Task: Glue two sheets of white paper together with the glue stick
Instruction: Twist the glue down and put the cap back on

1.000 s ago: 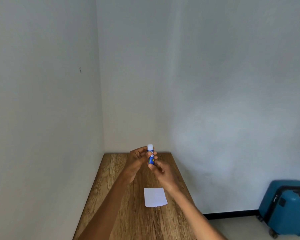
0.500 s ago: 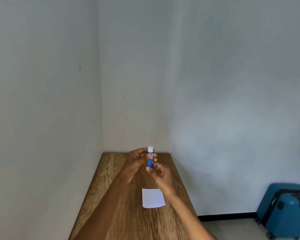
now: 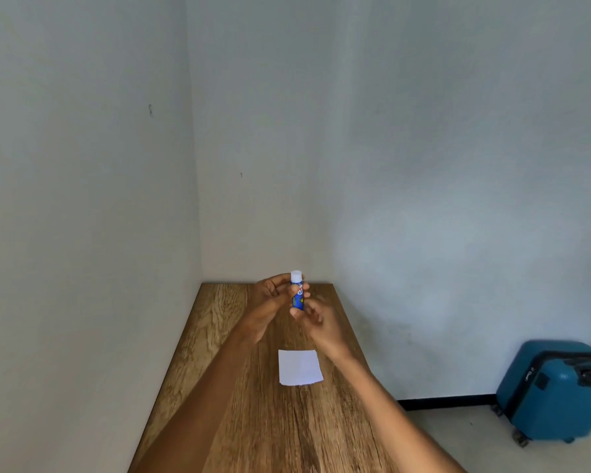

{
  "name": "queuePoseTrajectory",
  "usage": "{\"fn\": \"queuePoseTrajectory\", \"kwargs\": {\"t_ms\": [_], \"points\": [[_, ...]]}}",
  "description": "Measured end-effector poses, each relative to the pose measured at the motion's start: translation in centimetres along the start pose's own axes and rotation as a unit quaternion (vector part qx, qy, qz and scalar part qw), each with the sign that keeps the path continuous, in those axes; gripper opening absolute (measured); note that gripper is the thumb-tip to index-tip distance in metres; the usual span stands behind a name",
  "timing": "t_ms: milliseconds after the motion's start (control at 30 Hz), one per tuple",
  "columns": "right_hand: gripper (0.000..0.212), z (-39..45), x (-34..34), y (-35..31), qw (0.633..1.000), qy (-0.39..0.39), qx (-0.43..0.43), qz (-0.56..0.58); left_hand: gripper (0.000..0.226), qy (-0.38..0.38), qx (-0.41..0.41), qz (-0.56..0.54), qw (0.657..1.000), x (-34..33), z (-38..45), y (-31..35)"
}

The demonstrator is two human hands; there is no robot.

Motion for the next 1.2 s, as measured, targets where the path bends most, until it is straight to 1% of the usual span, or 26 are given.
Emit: {"fn": "queuePoseTrajectory", "kwargs": {"t_ms": [67, 100, 133, 167, 200, 233, 300, 333, 400, 433, 467, 500, 533, 600, 633, 700, 800, 867, 900, 967, 1033, 1067, 1133, 1200], "points": [[0.023, -0.7, 0.6, 0.3, 0.989, 0.127, -0.026, -0.071, 0.025, 0.016, -0.002, 0.000, 1.000, -0.7, 0.0, -0.2], [0.023, -1.3, 0.7, 0.4, 0.979, 0.177, -0.044, -0.087, 0.024, 0.020, -0.004, 0.003, 1.000, -1.2, 0.0, -0.4], [0.024, -1.8, 0.7, 0.7, 0.972, 0.214, -0.058, -0.081, 0.024, 0.020, -0.007, 0.009, 1.000, -1.6, 0.0, -0.5], [0.025, -2.1, 0.6, 1.0, 0.969, 0.232, -0.070, -0.054, 0.023, 0.016, -0.009, 0.013, 1.000, -2.0, -0.1, -0.7], [0.026, -2.2, 0.5, 1.5, 0.970, 0.230, -0.073, -0.017, 0.023, 0.010, -0.008, 0.014, 1.000, -2.2, -0.2, -0.8], [0.024, -2.1, 0.4, 1.7, 0.975, 0.211, -0.066, 0.021, 0.024, 0.002, -0.005, 0.014, 1.000, -2.2, -0.4, -0.9], [0.016, -2.0, 0.3, 1.4, 0.990, 0.123, -0.018, 0.065, 0.023, -0.023, 0.004, 0.017, 1.000, -2.0, -0.6, -1.0], [0.018, -2.1, 0.4, 0.9, 0.995, 0.074, 0.018, 0.056, 0.022, -0.039, 0.008, 0.021, 0.999, -1.9, -0.8, -1.1], [0.024, -2.4, 0.7, 0.5, 0.998, -0.007, 0.070, -0.003, 0.023, -0.061, 0.014, 0.032, 0.998, -1.7, -1.4, -1.0], [0.028, -2.5, 0.9, 0.7, 0.997, -0.029, 0.073, -0.029, 0.024, -0.068, 0.017, 0.038, 0.997, -1.7, -1.6, -1.0], [0.032, -2.6, 1.0, 0.9, 0.996, -0.033, 0.072, -0.050, 0.025, -0.073, 0.020, 0.045, 0.996, -1.9, -1.8, -1.1], [0.033, -2.8, 1.3, 1.2, 0.994, -0.017, 0.072, -0.079, 0.028, -0.073, 0.022, 0.054, 0.996, -2.2, -2.0, -1.3], [0.032, -3.0, 1.6, 1.5, 0.990, 0.021, 0.070, -0.118, 0.029, -0.073, 0.023, 0.064, 0.995, -2.6, -2.1, -1.4], [0.022, -3.7, 1.9, 2.5, 0.976, 0.119, 0.040, -0.178, 0.030, -0.083, 0.024, 0.084, 0.993, -3.6, -2.3, -2.0], [0.015, -4.1, 1.9, 3.0, 0.969, 0.156, 0.017, -0.193, 0.030, -0.088, 0.023, 0.095, 0.991, -4.1, -2.4, -2.3], [0.012, -5.0, 1.4, 4.2, 0.961, 0.191, -0.017, -0.199, 0.029, -0.096, 0.023, 0.113, 0.989, -4.5, -2.6, -3.1], [0.018, -6.0, 0.7, 5.6, 0.960, 0.184, -0.033, -0.209, 0.028, -0.106, 0.029, 0.124, 0.986, -4.7, -3.1, -4.3], [0.022, -6.4, 0.6, 6.1, 0.965, 0.174, -0.031, -0.194, 0.029, -0.094, 0.021, 0.132, 0.987, -4.6, -3.3, -4.8], [0.023, -6.6, 0.5, 6.2, 0.971, 0.163, -0.022, -0.176, 0.028, -0.089, 0.018, 0.132, 0.987, -4.5, -3.4, -4.9], [0.023, -6.6, 0.0, 6.0, 0.984, 0.116, 0.020, -0.131, 0.027, -0.082, 0.018, 0.126, 0.988, -3.9, -3.4, -5.2], [0.023, -6.5, -0.2, 5.6, 0.991, 0.071, 0.059, -0.096, 0.028, -0.076, 0.026, 0.116, 0.990, -3.1, -3.4, -5.4], [0.023, -6.3, -0.3, 5.5, 0.992, 0.059, 0.065, -0.089, 0.028, -0.074, 0.026, 0.111, 0.991, -2.8, -3.3, -5.3], [0.025, -6.0, -0.4, 5.2, 0.990, 0.067, 0.068, -0.108, 0.028, -0.062, 0.020, 0.097, 0.993, -2.4, -3.5, -5.2], [0.036, -5.9, -0.8, 4.9, 0.973, 0.118, 0.063, -0.185, 0.027, -0.033, 0.006, 0.088, 0.996, -2.2, -3.7, -5.2]]}}
Point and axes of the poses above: each hand's wrist, its own z-axis towards the middle knuckle, its own x-axis out of the back of the hand, y = z × x, the point moved 6 cm from there along z, towards the middle knuckle, and after that the axes turned 3 degrees about x, right-handed, at the moved point
